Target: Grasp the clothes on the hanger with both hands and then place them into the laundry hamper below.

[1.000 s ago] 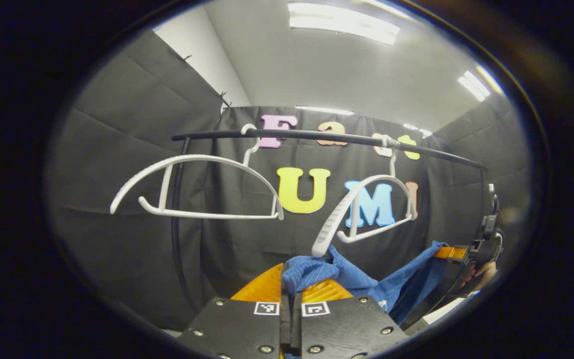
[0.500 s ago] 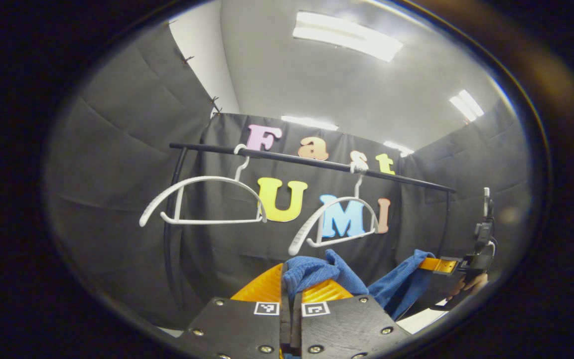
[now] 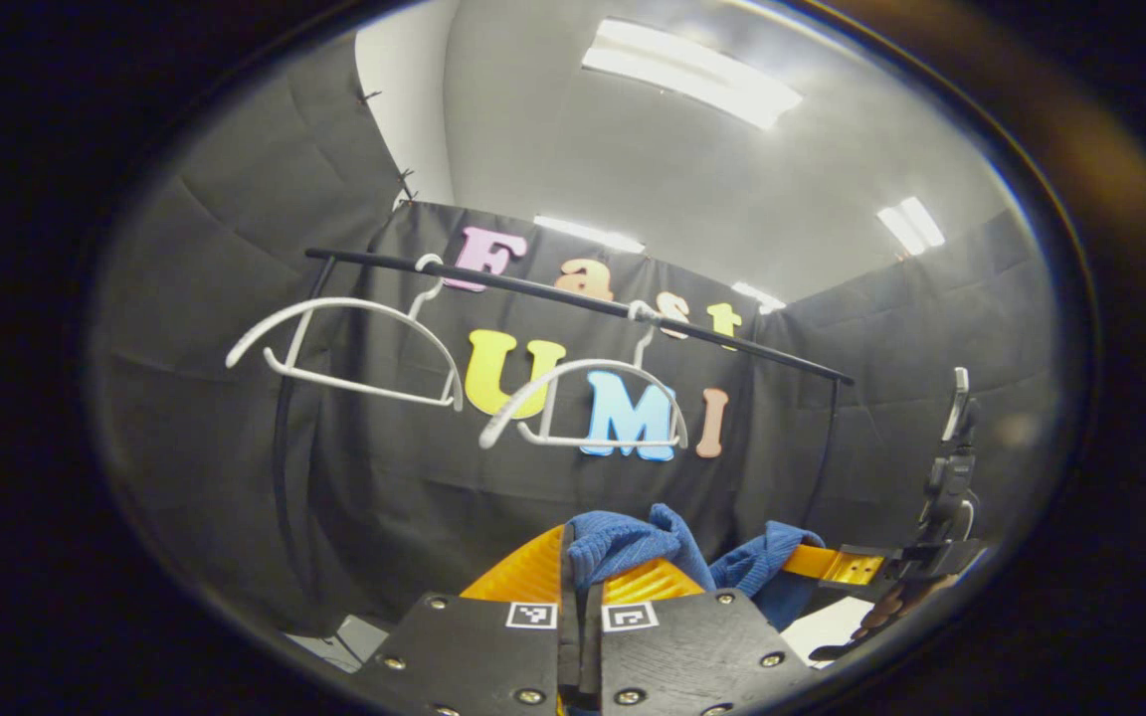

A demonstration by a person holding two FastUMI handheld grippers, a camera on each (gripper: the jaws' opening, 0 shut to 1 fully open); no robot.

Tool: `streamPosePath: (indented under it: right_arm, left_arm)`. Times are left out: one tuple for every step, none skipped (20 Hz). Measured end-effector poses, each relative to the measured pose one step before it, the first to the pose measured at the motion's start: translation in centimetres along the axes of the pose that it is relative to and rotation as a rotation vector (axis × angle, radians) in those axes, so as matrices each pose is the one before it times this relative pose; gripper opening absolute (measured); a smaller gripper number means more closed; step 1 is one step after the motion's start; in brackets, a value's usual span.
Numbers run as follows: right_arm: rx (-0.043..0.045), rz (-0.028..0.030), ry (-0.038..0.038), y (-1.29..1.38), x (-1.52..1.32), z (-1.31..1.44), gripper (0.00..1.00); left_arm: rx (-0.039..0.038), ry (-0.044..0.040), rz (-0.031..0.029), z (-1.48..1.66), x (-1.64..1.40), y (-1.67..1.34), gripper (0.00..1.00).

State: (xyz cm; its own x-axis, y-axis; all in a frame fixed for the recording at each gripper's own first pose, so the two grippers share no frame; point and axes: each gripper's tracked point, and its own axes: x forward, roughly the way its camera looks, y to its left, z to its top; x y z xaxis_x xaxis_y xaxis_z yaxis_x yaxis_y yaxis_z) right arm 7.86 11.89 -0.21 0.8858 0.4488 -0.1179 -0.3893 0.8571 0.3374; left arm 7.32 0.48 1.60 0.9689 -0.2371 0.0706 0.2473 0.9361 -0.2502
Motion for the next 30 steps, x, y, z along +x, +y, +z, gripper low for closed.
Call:
streamPosePath:
  right_arm:
    - [-0.0042,-0.00085,0.02333,-0.077,-0.28,-1.191,0.04]
    - [-0.0108,-0.00136,0.02628,-0.276,-0.213,-1.309,0.04]
    - [-0.00739,-0.00452,0.01863,-0.291,-0.316,-1.101,0.04]
    - [-0.00722,-0.00358,0.01611,-0.349,-0.04,-0.921,0.04]
    - [-0.00637,-0.01068,0.02319,-0.525,0.196,-1.124,0.04]
    - [-0.00845,-0.00766,0.02586,-0.451,0.278,-1.064,0.04]
    - [-0.00841,-0.00938,0.02618,-0.315,-0.332,-1.253,0.04]
    - [-0.00515,-0.00599,0.02796,-0.316,-0.194,-0.999,0.04]
    - [-0.00302,-0.00405,0.01549,-0.173,-0.556,-0.683,0.04]
    - [-0.00368,-0.00596,0.0233,-0.322,-0.104,-0.796,0.04]
    - [-0.00694,-0.00234,0.01674,0.085,0.027,-0.635,0.04]
    - [-0.01352,-0.00789,0.02202,-0.202,0.149,-0.761,0.04]
    - [-0.01326,-0.00728,0.02633,-0.333,0.072,-1.423,0.04]
    - [-0.00897,-0.00613,0.02368,-0.36,0.063,-1.041,0.04]
    - [-0.00664,-0.0056,0.02761,-0.278,-0.13,-1.218,0.04]
    - [-0.00608,-0.00475,0.02588,-0.134,-0.05,-1.009,0.04]
    - [-0.00872,-0.00551,0.0237,-0.019,-0.193,-0.864,0.04]
    - [-0.01093,-0.00583,0.02646,-0.151,0.019,-0.845,0.04]
    - [-0.00874,-0.00365,0.02427,-0.145,0.109,-1.183,0.04]
    - [-0.00941,-0.00314,0.02363,-0.124,0.055,-0.933,0.05]
    - [-0.00971,-0.00507,0.02101,-0.023,0.142,-0.938,0.05]
    - [-0.00979,-0.00728,0.02484,-0.088,0.191,-0.781,0.05]
    - [-0.00417,-0.00371,0.02084,-0.036,-0.168,-0.761,0.05]
    - [-0.00581,-0.00479,0.02058,-0.143,0.117,-0.59,0.05]
    - [-0.00448,-0.00444,0.02061,-0.087,0.089,-0.692,0.05]
    - [-0.00411,-0.00748,0.01842,-0.223,0.121,-0.407,0.07]
    - [-0.00383,-0.00729,0.02111,-0.359,0.203,-0.571,0.07]
    - [-0.00123,-0.00449,0.01865,-0.157,0.233,-0.294,0.08]
    - [-0.00121,-0.00789,0.02016,-0.324,0.14,-0.483,0.08]
    - [-0.00161,-0.00756,0.01873,-0.254,0.101,-0.399,0.11]
  left_arm:
    - [0.00327,0.02219,-0.00344,-1.309,-0.077,-0.398,0.01]
    - [-0.00339,0.02314,-0.00171,-1.492,-0.047,-0.301,0.01]
    - [-0.01152,0.02553,-0.00238,-1.572,0.08,-0.397,0.01]
    - [-0.00962,0.0213,0.00396,-1.67,-0.237,-0.26,0.01]
    - [-0.00675,0.02152,0.00766,-1.618,-0.082,-0.024,0.06]
    - [-0.00666,0.02636,0.00948,-1.922,-0.034,0.499,0.01]
    - [-0.00435,0.02832,0.00998,-1.824,-0.089,0.136,0.01]
    - [-0.00094,0.0229,0.00806,-1.446,0.058,0.238,0.01]
    - [-0.00025,0.02526,0.00729,-1.299,0.13,0.288,0.01]
    - [0.00211,0.02709,0.01009,-1.36,0.168,0.423,0.01]
    - [0.00065,0.02511,0.01185,-1.441,0.057,0.278,0.05]
    - [0.00179,0.02241,0.00933,-1.196,0.103,0.416,0.05]
    - [0.00758,0.02205,0.01182,-1.18,0.166,0.426,0.06]
    - [0.00993,0.02338,0.01173,-1.232,0.064,0.243,0.01]
    - [0.00703,0.0225,0.00975,-1.148,0.161,0.278,0.01]
    - [0.00774,0.02428,0.00934,-1.02,0.177,0.335,0.01]
    - [0.00715,0.02259,0.01177,-1.077,0.273,0.448,0.01]
    - [0.00739,0.02144,0.00728,-1.055,0.371,0.343,0.01]
    - [0.00531,0.02283,0.0076,-1.239,0.284,0.331,0.06]
    - [0.00826,0.02049,0.00653,-1.079,0.211,0.324,0.02]
    - [0.01314,0.02284,0.01243,-1.207,0.164,0.282,0.02]
    - [0.01166,0.02464,0.01168,-1.257,0.304,0.29,0.01]
    - [0.01084,0.02316,0.00558,-1.212,0.403,0.271,0.02]
    - [0.00863,0.01938,0.00639,-1.008,0.24,0.193,0.02]
    - [0.00483,0.01966,0.00166,-0.682,0.207,-0.015,0.02]
    - [0.00409,0.01969,0.00113,-0.586,0.172,-0.098,0.06]
    - [0.00529,0.02146,-0.00011,-0.885,0.337,-0.151,0.06]
    - [0.00548,0.02279,-0.00207,-0.894,0.353,-0.036,0.06]
    - [0.00647,0.021,-0.00277,-1.096,0.196,-0.001,0.07]
    - [0.00706,0.02336,0.00109,-0.948,0.175,0.032,0.05]
